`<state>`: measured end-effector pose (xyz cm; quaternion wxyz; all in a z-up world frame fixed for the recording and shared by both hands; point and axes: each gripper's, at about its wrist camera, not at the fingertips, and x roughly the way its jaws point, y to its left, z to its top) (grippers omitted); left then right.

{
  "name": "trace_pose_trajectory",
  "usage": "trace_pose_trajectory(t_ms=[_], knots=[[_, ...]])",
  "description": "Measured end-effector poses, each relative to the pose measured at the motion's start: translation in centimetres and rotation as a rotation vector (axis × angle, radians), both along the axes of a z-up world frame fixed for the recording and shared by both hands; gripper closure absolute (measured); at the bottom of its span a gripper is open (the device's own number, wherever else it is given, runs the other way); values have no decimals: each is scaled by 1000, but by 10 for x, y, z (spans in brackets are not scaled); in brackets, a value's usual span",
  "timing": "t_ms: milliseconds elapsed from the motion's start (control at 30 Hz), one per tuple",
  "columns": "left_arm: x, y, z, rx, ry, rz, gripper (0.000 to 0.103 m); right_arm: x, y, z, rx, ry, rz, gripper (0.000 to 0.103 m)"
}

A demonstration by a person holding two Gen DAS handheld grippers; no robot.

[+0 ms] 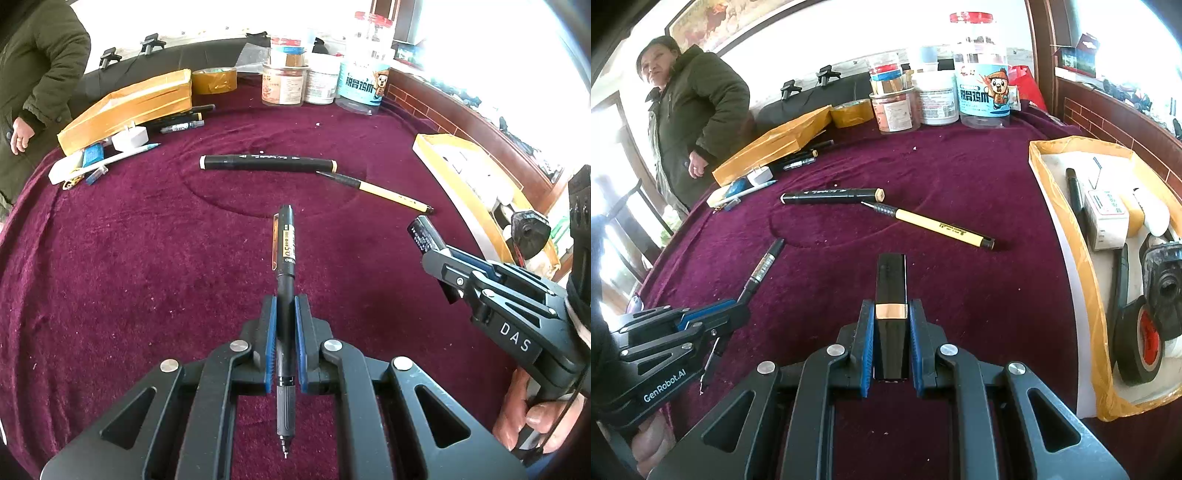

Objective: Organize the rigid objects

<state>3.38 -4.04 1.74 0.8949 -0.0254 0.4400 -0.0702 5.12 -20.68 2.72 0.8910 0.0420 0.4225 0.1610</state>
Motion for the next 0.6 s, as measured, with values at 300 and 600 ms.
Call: trace_pose_trajectory(t_ms=[300, 600], knots=[[-3, 1, 2, -10, -7, 3, 96, -5, 5, -1, 8, 21, 15, 88], [-4, 1, 4, -9, -17, 4, 96, -8, 5, 1, 11, 20, 20, 88]])
